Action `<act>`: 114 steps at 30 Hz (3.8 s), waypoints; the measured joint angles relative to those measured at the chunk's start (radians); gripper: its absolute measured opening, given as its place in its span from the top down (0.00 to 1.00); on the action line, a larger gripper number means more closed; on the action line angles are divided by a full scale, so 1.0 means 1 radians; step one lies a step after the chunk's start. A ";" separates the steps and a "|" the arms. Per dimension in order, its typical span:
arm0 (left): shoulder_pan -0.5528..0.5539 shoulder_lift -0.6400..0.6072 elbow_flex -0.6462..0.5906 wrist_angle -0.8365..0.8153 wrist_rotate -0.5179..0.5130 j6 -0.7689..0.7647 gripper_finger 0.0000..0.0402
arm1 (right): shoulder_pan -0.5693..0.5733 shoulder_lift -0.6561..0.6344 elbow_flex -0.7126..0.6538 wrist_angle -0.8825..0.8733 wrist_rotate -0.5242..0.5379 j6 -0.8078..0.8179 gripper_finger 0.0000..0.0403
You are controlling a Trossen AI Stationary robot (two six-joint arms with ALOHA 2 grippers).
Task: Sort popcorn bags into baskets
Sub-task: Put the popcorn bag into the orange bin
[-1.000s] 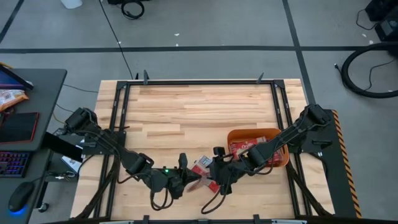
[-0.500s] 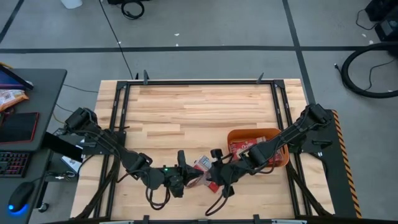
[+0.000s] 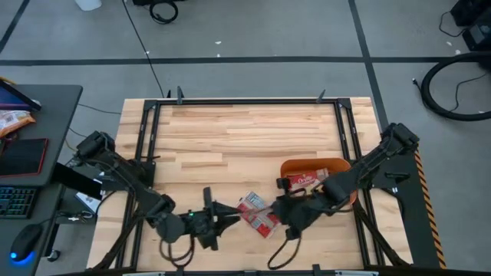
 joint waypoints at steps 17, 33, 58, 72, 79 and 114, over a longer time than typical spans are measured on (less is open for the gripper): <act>0.001 -0.027 0.000 -0.208 -0.013 -0.495 0.67 | 0.114 -0.188 0.000 -0.671 0.238 0.476 0.93; 0.116 -0.027 0.000 -0.431 0.343 -0.790 0.67 | 0.057 0.060 -0.012 -1.020 0.028 0.576 0.92; 0.181 0.301 0.000 -0.543 0.412 -0.736 0.53 | 0.090 -0.007 0.119 -0.892 0.121 0.723 0.52; 0.154 0.441 0.000 -0.531 0.249 -0.479 0.53 | 0.113 -0.015 0.119 -0.471 0.250 0.445 0.52; 0.180 0.455 0.004 -0.540 0.308 -0.477 0.70 | 0.116 0.021 0.108 -0.325 0.208 0.284 0.52; 0.236 0.197 0.161 -0.720 0.485 -0.950 0.98 | 0.049 0.228 0.107 -0.054 0.208 0.156 0.52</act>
